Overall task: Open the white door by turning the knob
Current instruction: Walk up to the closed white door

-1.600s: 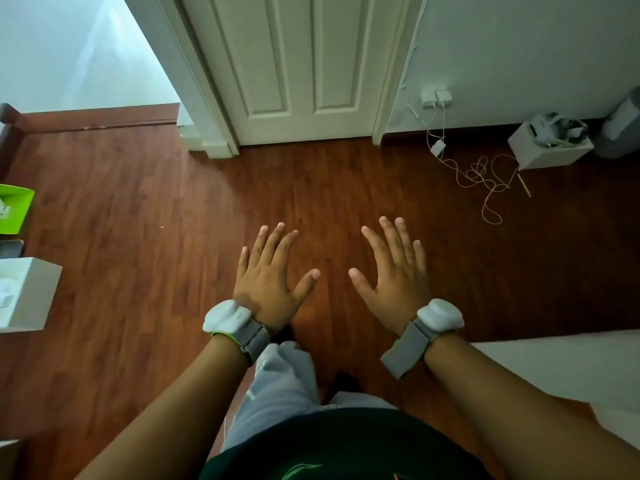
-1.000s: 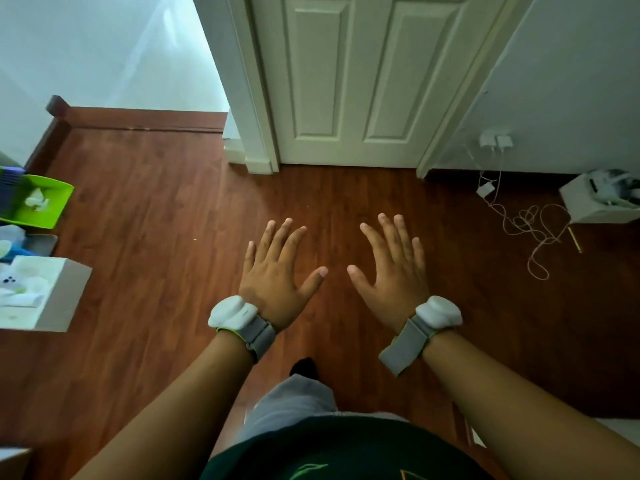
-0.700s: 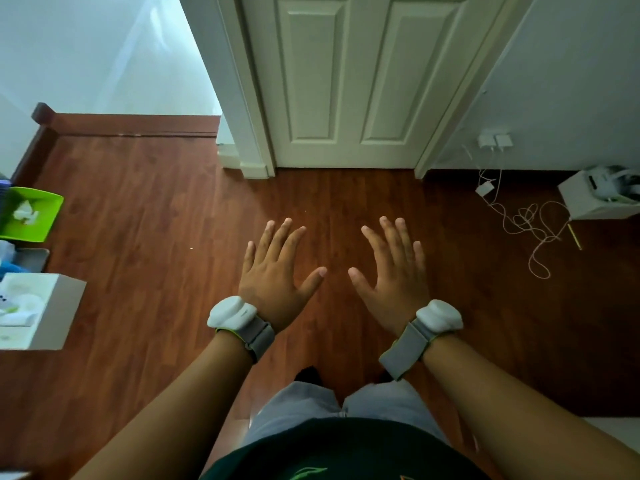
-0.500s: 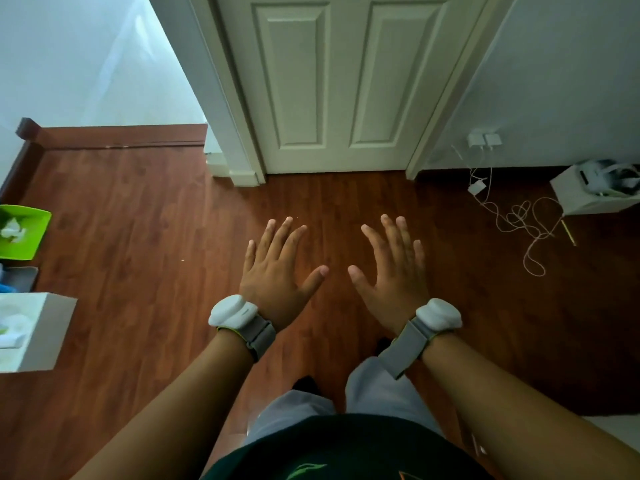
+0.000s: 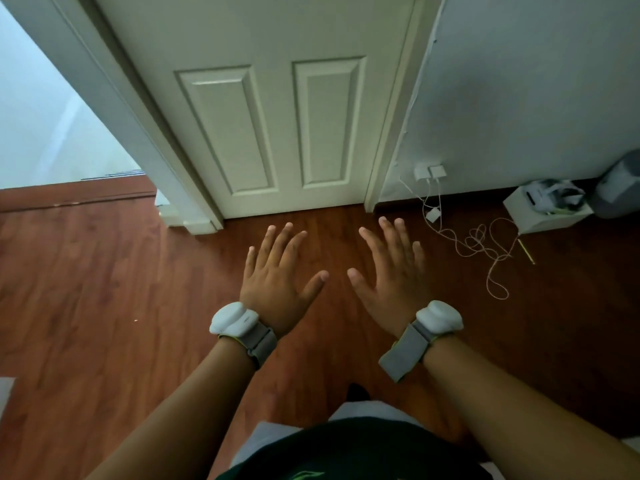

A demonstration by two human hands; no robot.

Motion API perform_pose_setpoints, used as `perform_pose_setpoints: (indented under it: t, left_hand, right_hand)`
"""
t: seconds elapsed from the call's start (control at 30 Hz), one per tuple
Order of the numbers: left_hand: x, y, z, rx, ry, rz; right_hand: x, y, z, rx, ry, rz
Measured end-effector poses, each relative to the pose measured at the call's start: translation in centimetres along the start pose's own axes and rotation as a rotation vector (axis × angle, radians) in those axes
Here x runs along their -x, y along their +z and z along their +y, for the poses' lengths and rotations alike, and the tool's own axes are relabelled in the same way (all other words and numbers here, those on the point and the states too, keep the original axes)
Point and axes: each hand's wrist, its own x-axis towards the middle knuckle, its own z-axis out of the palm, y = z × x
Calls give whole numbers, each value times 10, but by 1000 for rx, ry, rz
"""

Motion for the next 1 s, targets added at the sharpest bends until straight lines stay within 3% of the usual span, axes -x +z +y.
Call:
perform_pose_setpoints:
  t: [0.5,1.0]
  left_hand:
    - [-89,2,-11,5,-19,28]
    - [-202,-61,-142,43,-20,53]
  right_hand:
    - [-88,18,17,14,-24,8]
    - [-231,66,-91,39,-47,-30]
